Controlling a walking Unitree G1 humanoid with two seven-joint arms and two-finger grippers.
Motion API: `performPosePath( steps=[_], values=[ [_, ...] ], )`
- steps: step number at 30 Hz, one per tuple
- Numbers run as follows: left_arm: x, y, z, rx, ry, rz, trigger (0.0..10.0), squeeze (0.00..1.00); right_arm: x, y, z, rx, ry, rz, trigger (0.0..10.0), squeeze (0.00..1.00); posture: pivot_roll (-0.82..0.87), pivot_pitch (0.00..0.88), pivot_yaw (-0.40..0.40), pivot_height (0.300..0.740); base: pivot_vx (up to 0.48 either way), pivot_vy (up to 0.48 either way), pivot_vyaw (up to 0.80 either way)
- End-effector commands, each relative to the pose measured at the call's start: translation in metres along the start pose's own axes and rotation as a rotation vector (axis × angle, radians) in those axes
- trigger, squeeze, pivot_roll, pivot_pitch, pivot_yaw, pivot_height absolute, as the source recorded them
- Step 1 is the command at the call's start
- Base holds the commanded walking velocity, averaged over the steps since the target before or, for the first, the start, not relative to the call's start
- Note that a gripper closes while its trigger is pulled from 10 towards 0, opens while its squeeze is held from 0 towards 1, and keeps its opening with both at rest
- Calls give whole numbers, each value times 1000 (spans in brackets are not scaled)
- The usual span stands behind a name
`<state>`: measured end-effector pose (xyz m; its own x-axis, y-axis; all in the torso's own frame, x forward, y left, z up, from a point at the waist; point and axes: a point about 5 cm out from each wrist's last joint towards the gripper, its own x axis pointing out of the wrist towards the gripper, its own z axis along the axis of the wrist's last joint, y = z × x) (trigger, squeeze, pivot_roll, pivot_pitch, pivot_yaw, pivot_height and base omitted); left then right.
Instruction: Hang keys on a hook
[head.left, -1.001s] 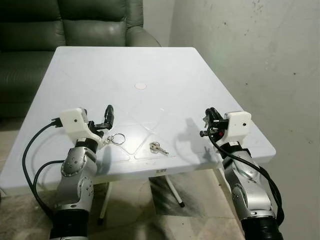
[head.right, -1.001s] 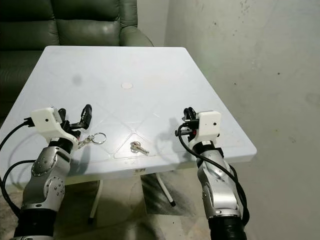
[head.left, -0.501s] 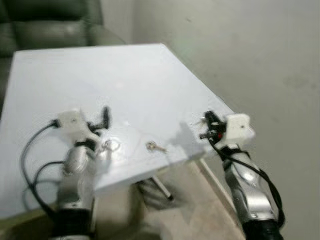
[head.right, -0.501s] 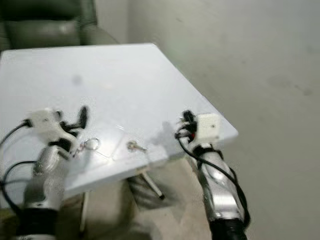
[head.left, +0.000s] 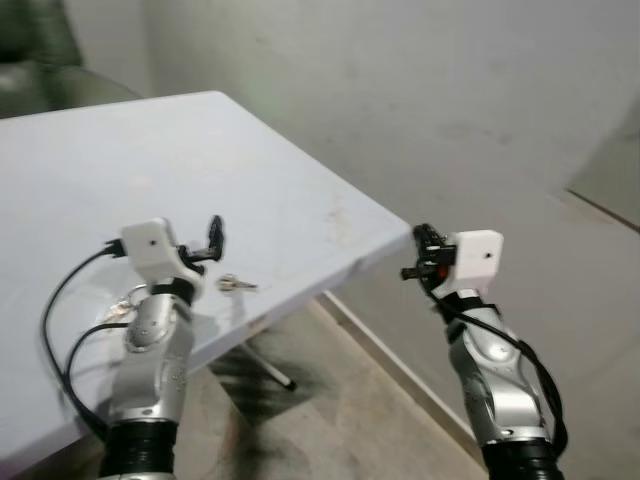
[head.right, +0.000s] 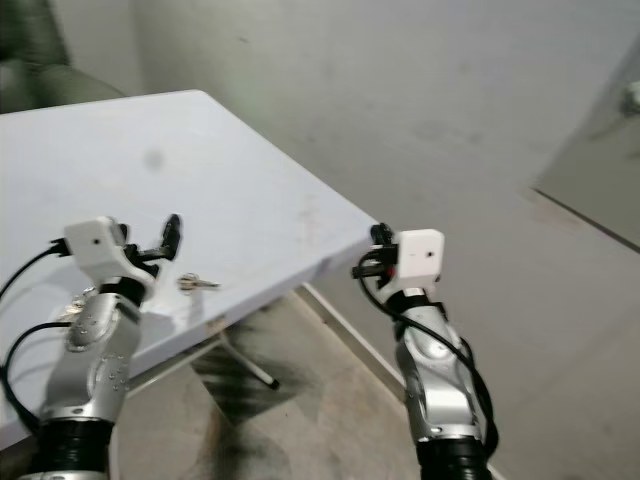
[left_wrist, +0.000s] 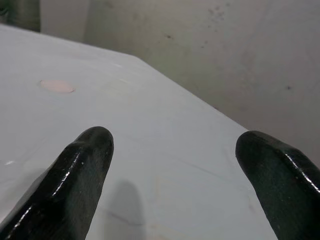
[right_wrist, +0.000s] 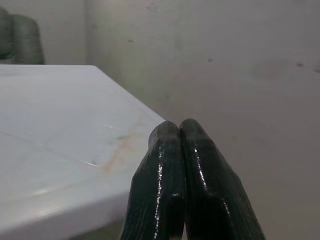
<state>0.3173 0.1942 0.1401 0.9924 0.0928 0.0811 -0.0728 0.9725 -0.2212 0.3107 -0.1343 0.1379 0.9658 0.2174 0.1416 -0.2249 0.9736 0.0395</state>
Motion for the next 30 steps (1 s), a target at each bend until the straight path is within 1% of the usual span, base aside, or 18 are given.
performPosePath(
  steps=[1, 10, 23, 30],
  values=[
    [2, -12, 1, -7, -2, -25, 10000, 0, 0, -10, 7, -9, -18, -33, 10000, 0, 61, 0, -97, 702, 0, 0, -706],
    [0, -20, -1, -8, 6, -22, 10000, 0, 1, -10, 7, -2, -17, -49, 10000, 0, 60, 0, -92, 702, 0, 0, -706],
    [-2, -24, -2, -20, 13, -29, 10000, 0, -1, -11, 7, 0, -13, -60, 10000, 0, 58, 0, -91, 702, 0, 0, -704],
    [-4, -30, -6, -20, 21, -46, 10000, 0, -1, -11, 7, 3, -11, -64, 10000, 0, 59, 0, -93, 702, 0, 0, -701]
  ],
)
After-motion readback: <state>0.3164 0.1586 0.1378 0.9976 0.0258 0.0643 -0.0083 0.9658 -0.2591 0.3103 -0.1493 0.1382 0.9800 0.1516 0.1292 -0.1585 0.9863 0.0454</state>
